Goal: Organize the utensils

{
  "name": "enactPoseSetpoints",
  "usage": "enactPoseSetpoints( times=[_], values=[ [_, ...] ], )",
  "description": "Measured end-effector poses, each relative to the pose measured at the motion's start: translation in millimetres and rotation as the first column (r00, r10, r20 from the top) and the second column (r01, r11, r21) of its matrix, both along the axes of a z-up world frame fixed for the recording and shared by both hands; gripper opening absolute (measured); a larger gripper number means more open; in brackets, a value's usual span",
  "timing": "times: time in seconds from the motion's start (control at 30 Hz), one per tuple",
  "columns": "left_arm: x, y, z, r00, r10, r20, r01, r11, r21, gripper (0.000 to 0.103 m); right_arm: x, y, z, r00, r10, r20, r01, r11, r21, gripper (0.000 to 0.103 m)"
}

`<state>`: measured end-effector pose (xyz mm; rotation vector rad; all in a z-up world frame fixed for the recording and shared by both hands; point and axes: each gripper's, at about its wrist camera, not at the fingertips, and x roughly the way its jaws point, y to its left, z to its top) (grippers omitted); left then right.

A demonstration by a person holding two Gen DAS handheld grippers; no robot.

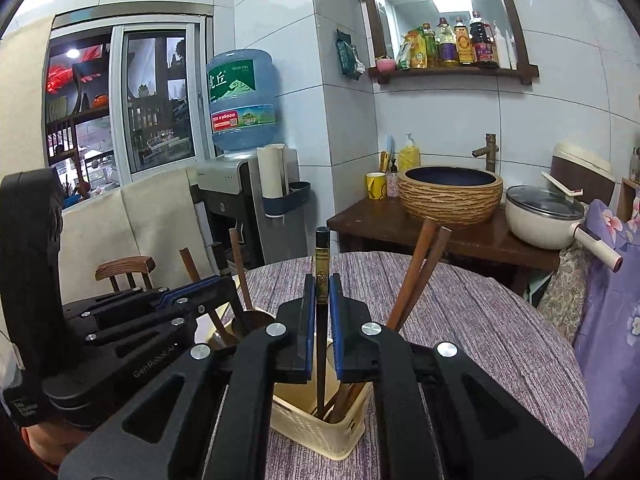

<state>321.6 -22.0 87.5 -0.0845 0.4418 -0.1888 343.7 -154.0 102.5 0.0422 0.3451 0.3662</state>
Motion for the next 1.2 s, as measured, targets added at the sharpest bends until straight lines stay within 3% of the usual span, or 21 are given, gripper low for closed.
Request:
enactPoseSetpoints(
  times=[0.27, 0.3, 0.37, 0.4, 0.43, 0.53, 0.57, 0.67, 0.7, 0.77, 0.93, 1.2],
  values=[
    [-11, 1, 0, 1.000, -0.011, 0.017, 0.011, 1.000, 0.003, 0.008, -11, -2, 2, 0.999, 0.003, 0.044, -0.002, 1.000, -0.007, 0.009],
    [-14, 2, 0, 1.000, -0.009, 0.027, 0.009, 1.000, 0.005, 0.008, -13, -3, 2, 0.999, 0.004, 0.048, -0.003, 1.000, -0.006, 0.013],
    [-19, 3, 1, 0.999, 0.001, 0.046, -0.001, 1.000, 0.015, 0.010, -18, -5, 3, 0.998, 0.005, 0.057, -0.005, 1.000, 0.001, 0.032],
    [-22, 3, 2, 0.998, 0.005, 0.055, -0.006, 1.000, 0.019, 0.015, -21, -7, 5, 0.998, 0.001, 0.070, -0.002, 1.000, 0.008, 0.048],
    [-26, 4, 3, 0.998, 0.006, 0.064, -0.007, 1.000, 0.019, 0.019, -24, -8, 7, 0.996, -0.005, 0.085, 0.004, 1.000, 0.010, 0.052],
    [-39, 9, 6, 0.995, 0.017, 0.094, -0.018, 1.000, 0.015, 0.048, -29, -10, 11, 0.995, -0.020, 0.101, 0.019, 1.000, 0.007, 0.052],
    [-44, 11, 7, 0.994, 0.030, 0.110, -0.032, 0.999, 0.015, 0.053, -32, -12, 12, 0.995, -0.021, 0.100, 0.019, 1.000, 0.018, 0.053],
    [-67, 20, 5, 0.986, 0.057, 0.157, -0.061, 0.998, 0.021, 0.077, -49, -20, 9, 0.993, -0.050, 0.106, 0.046, 0.998, 0.033, 0.065],
    [-77, 24, 3, 0.983, 0.063, 0.172, -0.067, 0.998, 0.018, 0.087, -56, -20, 7, 0.992, -0.057, 0.113, 0.055, 0.998, 0.024, 0.073],
    [-94, 30, -2, 0.977, 0.075, 0.200, -0.080, 0.997, 0.017, 0.096, -74, -21, 0, 0.989, -0.064, 0.136, 0.064, 0.998, 0.000, 0.081],
    [-141, 41, -20, 0.977, 0.063, 0.204, -0.067, 0.998, 0.010, 0.098, -125, -21, -23, 0.982, -0.060, 0.177, 0.067, 0.997, -0.033, 0.097],
    [-219, 38, -64, 0.974, 0.102, 0.203, -0.101, 0.995, -0.012, 0.098, -208, -19, -79, 0.985, -0.039, 0.166, 0.040, 0.999, -0.001, 0.097]
  ],
)
